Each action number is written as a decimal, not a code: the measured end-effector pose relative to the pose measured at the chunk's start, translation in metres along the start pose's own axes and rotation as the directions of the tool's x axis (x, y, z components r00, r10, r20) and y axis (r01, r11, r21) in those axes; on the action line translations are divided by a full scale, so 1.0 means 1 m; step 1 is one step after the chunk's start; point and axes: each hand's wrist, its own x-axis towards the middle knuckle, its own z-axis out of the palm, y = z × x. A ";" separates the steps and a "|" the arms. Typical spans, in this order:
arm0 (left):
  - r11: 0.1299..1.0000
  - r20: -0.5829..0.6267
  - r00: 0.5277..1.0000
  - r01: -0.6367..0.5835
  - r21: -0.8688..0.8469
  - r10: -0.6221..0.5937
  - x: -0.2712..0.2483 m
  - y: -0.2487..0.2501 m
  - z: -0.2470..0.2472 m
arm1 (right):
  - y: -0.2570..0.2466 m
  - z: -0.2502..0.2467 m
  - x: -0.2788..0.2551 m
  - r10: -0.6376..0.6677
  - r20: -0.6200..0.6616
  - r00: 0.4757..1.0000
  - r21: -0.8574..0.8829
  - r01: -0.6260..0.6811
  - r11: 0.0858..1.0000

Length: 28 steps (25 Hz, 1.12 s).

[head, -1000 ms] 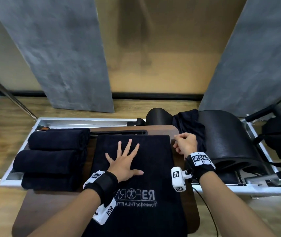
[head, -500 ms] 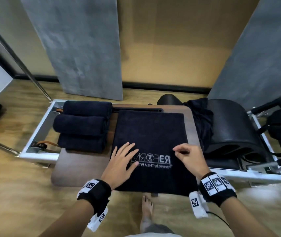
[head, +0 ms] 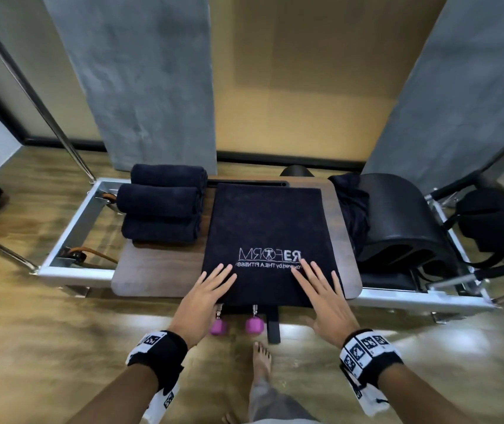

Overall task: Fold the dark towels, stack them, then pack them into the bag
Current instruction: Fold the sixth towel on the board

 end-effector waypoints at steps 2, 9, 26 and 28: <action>0.998 -0.025 1.000 0.000 -0.063 -0.002 -0.001 -0.001 -0.005 | 0.000 -0.003 -0.004 0.031 -0.058 0.998 0.059 -0.028 0.998; 0.867 -0.284 0.909 0.140 -0.478 -0.304 0.010 0.002 -0.040 | 0.011 -0.040 -0.011 0.226 -0.272 0.935 0.520 -0.055 0.853; 0.683 -0.385 0.590 0.439 -0.584 -0.709 0.225 -0.003 -0.111 | 0.110 -0.133 0.213 0.565 -0.116 0.817 0.919 -0.127 0.373; 0.653 -0.334 0.582 0.509 -0.561 -0.741 0.240 -0.009 -0.108 | 0.118 -0.126 0.233 0.572 -0.067 0.817 0.911 -0.183 0.368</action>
